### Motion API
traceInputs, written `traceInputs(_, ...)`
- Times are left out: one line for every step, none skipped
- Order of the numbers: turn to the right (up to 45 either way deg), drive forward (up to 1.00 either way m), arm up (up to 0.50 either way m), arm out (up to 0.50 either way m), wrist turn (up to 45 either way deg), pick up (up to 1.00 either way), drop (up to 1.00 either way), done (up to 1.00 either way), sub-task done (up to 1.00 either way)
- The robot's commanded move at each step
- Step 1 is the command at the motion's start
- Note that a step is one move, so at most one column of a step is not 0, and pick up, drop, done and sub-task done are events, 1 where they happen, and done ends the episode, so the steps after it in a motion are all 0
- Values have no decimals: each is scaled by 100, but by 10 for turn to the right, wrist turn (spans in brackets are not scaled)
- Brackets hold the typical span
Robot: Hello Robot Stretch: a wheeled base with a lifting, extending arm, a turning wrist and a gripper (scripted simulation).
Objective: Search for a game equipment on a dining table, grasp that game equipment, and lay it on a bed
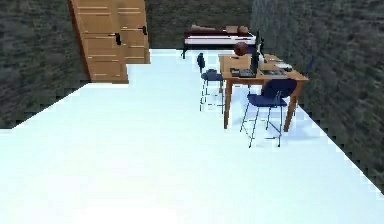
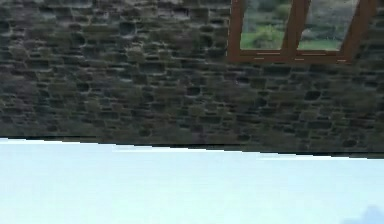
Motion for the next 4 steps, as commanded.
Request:
traceInputs(0, 100, 0, 0, 0, 0, 0, 0, 0)
traceInputs(0, 65, 0, 0, 0, 0, 0, 0, 0)
traceInputs(-240, 0, 0, 0, 0, 0, 0, 0, 0)
traceInputs(0, 100, 0, 0, 0, 0, 0, 0, 0)
